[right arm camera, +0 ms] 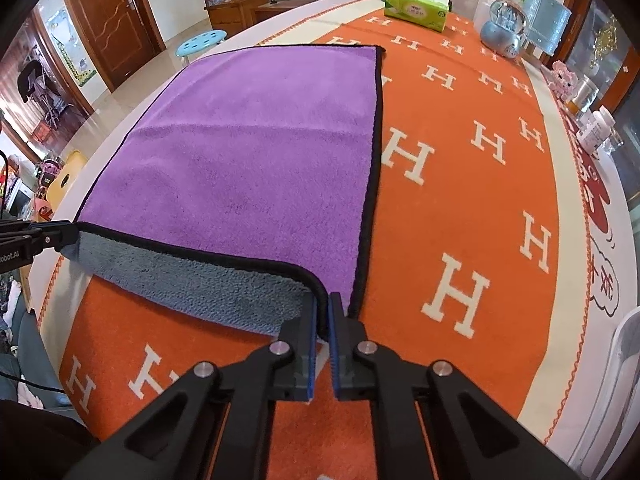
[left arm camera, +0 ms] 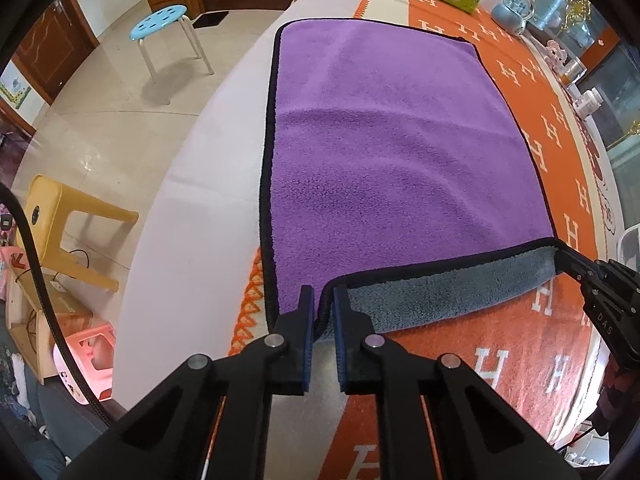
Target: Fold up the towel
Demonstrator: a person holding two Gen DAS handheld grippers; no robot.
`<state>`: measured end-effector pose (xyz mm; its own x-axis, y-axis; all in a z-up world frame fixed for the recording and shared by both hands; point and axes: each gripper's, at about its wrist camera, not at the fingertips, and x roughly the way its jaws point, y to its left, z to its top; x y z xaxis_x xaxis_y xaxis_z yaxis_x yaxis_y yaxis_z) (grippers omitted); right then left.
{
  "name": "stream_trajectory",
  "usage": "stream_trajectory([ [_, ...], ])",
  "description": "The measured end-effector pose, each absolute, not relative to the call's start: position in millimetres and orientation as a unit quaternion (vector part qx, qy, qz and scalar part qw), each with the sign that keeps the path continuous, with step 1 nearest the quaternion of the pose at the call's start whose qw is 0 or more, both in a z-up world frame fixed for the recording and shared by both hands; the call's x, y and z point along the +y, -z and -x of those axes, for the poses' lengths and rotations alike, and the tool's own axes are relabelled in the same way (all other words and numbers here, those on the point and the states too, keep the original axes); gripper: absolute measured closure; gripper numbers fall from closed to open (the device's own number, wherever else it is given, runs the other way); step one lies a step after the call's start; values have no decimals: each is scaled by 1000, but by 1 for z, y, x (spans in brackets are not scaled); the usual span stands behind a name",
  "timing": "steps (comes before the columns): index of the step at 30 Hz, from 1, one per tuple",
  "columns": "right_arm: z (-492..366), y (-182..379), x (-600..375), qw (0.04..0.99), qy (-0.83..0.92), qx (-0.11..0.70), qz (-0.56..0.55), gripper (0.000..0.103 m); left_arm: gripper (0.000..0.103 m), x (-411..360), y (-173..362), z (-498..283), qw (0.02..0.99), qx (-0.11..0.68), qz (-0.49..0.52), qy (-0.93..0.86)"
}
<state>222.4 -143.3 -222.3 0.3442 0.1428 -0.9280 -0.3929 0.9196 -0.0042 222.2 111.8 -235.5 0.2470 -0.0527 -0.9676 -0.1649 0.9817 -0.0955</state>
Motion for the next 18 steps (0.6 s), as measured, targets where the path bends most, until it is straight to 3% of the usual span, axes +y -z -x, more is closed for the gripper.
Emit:
stream_trajectory([
  [18,-223,177,-142,839,-182,501,107,99,97,117,174,-225,814,577,65,-23],
])
